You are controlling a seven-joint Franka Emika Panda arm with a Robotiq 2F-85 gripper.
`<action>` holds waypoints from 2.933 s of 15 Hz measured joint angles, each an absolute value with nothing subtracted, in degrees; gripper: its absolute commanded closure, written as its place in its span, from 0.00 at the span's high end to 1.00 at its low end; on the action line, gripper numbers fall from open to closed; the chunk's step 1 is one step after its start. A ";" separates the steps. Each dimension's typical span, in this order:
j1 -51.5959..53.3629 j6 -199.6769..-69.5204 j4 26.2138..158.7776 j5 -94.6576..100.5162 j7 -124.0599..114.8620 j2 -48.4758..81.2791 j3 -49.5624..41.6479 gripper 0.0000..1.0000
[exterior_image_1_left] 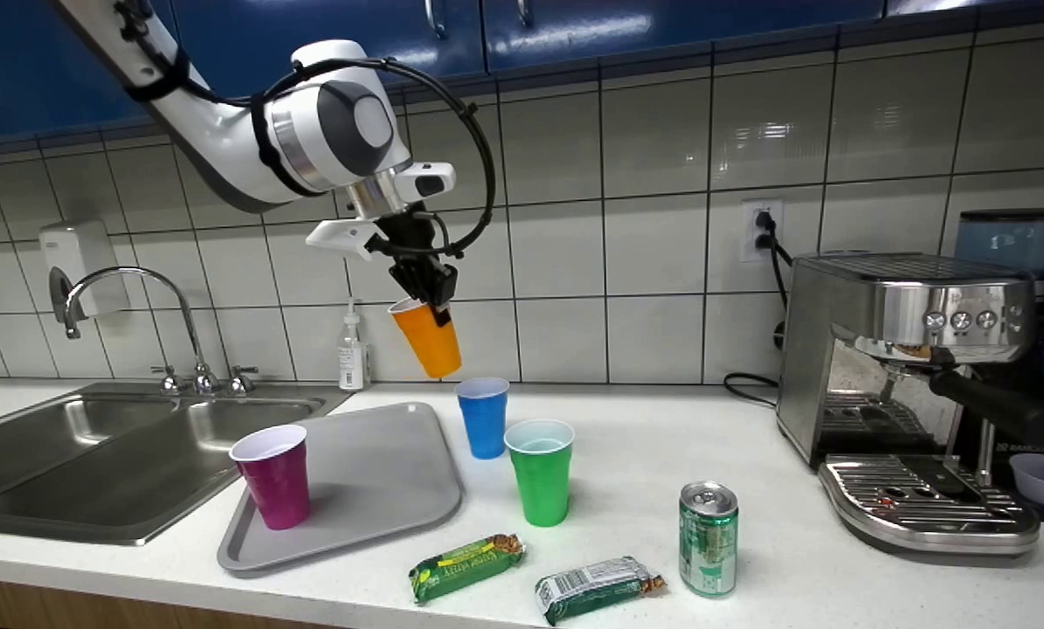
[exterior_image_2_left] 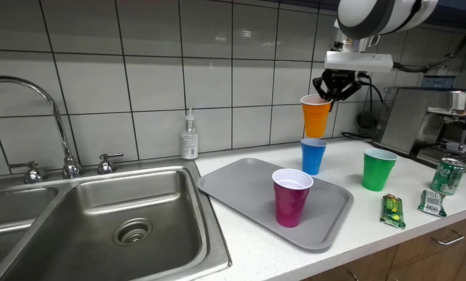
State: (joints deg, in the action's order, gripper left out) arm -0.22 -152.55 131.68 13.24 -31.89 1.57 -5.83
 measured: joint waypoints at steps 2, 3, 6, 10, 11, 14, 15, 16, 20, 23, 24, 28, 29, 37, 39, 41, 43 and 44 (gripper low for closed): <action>-1.00 -152.53 132.05 13.24 -31.83 1.29 -6.20 0.01; -1.40 -152.52 132.18 13.24 -31.78 1.20 -6.42 0.01; -2.47 -152.50 132.49 13.24 -31.66 1.07 -7.08 0.01; -3.81 -152.43 132.72 13.27 -31.56 1.05 -7.99 0.01; -4.08 -152.39 132.73 13.28 -31.55 1.04 -8.30 0.01; -5.07 -152.30 132.73 13.34 -31.53 1.02 -9.12 0.01; -5.36 -152.29 132.73 13.34 -31.52 1.02 -9.38 0.01; -5.54 -152.29 132.73 13.34 -31.52 1.02 -9.70 0.01; -6.49 -152.29 132.73 13.34 -31.52 1.02 -10.52 0.01; -6.98 -152.29 132.73 13.34 -31.52 1.03 -11.05 0.01; -7.07 -152.29 132.72 13.34 -31.52 1.05 -11.25 0.01; -7.78 -152.28 132.32 13.34 -31.52 1.64 -11.89 0.01; -7.97 -152.28 132.06 13.34 -31.52 1.98 -12.11 0.01; -8.44 -152.19 127.20 13.11 -31.52 7.05 -14.43 0.01; -8.44 -152.15 125.74 12.95 -31.52 8.61 -14.94 0.01; -8.44 -152.09 124.28 12.54 -31.52 10.22 -15.30 0.01; -8.44 -152.05 122.88 11.89 -31.52 11.82 -15.59 0.01; -8.44 -152.04 122.21 11.32 -31.52 12.62 -15.68 0.01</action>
State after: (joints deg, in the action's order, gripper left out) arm -8.44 -152.04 122.21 11.32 -31.52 12.62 -15.68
